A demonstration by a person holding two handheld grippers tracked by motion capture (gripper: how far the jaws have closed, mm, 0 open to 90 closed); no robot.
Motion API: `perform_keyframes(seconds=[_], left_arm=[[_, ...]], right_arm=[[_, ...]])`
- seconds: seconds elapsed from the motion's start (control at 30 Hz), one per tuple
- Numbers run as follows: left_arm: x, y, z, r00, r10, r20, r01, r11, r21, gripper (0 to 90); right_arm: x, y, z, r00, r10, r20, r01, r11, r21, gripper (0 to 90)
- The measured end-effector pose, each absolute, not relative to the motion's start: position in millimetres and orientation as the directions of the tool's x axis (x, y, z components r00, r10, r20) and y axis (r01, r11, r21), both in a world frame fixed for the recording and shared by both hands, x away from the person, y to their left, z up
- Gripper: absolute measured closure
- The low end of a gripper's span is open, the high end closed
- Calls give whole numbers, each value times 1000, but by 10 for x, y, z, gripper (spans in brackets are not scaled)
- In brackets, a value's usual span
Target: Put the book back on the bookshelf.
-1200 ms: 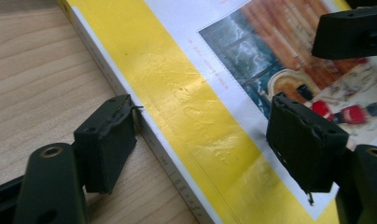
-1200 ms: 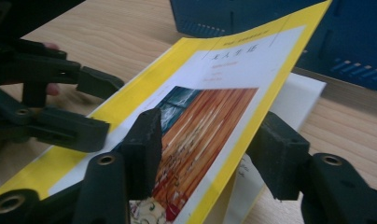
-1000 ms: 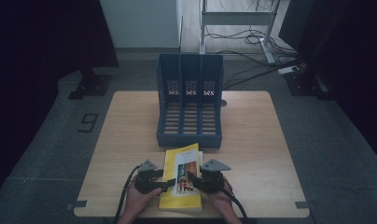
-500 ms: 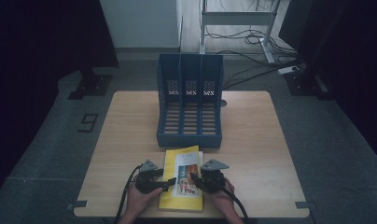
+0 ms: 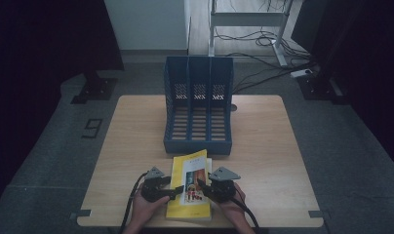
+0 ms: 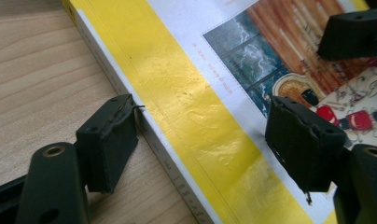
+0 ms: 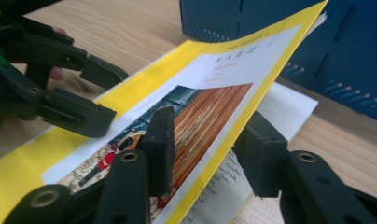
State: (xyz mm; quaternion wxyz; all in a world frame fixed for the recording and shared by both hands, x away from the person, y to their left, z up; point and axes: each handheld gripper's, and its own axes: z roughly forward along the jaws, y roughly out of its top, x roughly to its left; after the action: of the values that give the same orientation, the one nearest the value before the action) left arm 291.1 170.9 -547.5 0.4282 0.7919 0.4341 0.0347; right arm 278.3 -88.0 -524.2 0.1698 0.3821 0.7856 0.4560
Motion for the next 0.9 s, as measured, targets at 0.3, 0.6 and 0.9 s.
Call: perform_keyframes(seconds=[0.3,0.6,0.9], left_arm=[[2912,1710,-5476,622,716,-317,657,-257,708,247],[2909,1707,-5476,622,717,-313,656,-259,709,247],[2907,1708,-5480,622,718,-313,654,-255,713,247]], right_arm=[[2911,-938,-5394,-589,800,117,544,285,789,420],[2964,-919,-5459,-559,815,150,587,263,766,251],[2990,-909,-5482,-551,804,224,632,227,741,263]])
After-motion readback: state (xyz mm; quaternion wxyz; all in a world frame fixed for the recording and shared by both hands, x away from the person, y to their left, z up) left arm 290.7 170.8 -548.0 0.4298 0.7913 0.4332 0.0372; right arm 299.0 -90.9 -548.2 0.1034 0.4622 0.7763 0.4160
